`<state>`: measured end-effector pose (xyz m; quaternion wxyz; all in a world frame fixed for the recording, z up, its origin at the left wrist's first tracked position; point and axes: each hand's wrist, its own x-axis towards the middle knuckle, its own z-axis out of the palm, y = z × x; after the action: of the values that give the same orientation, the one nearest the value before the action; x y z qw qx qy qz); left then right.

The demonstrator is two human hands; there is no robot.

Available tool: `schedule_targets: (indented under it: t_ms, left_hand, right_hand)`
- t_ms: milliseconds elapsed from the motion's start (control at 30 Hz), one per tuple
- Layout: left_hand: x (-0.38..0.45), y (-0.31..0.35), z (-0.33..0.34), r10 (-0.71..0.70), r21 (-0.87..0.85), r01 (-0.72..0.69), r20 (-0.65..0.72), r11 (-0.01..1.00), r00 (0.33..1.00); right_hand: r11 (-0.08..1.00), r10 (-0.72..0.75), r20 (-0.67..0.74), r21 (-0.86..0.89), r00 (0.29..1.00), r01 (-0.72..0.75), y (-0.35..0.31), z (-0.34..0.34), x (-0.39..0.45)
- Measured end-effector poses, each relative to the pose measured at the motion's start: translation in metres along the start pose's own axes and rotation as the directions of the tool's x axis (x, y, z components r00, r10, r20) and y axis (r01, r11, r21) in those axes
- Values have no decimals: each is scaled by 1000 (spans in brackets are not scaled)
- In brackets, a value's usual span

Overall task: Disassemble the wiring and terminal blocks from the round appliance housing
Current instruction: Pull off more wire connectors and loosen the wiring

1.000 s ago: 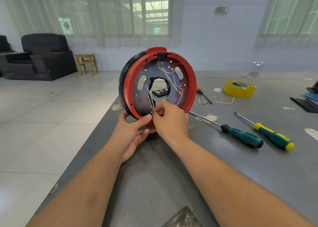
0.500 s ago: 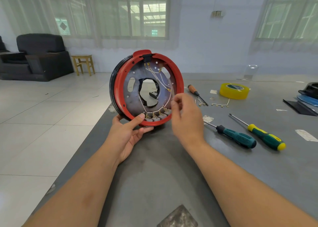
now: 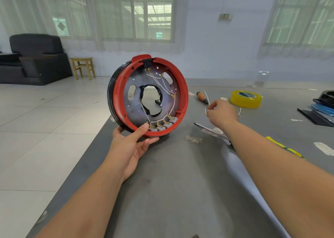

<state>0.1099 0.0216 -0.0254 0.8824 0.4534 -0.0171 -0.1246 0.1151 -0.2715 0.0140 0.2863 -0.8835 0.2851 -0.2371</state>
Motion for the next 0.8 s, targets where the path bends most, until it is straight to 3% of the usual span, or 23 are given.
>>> schedule_targets:
  t_ms: [167,433,500,633,800]
  left_hand:
    - [6,-1,-4,-18,-36,18,5,999,1000]
    - [8,-1,-5,-31,-59,32,8,998,999]
    - [8,-1,-6,-36,-60,37,14,998,999]
    - [6,-1,-5,-32,-64,34,24,997,999]
    - [7,0,-5,-35,-62,36,27,997,999]
  right_hand:
    - [980,-2,80,-197,997,18,-7,14,29]
    - [946,-67,253,-292,965,142,-4,38,44]
    - [940,-83,226,-306,971,152,-3,35,45]
    - [924,-87,39,-371,996,95,9,16,56]
    - [872,34,120,-488,992,30,30,3,69]
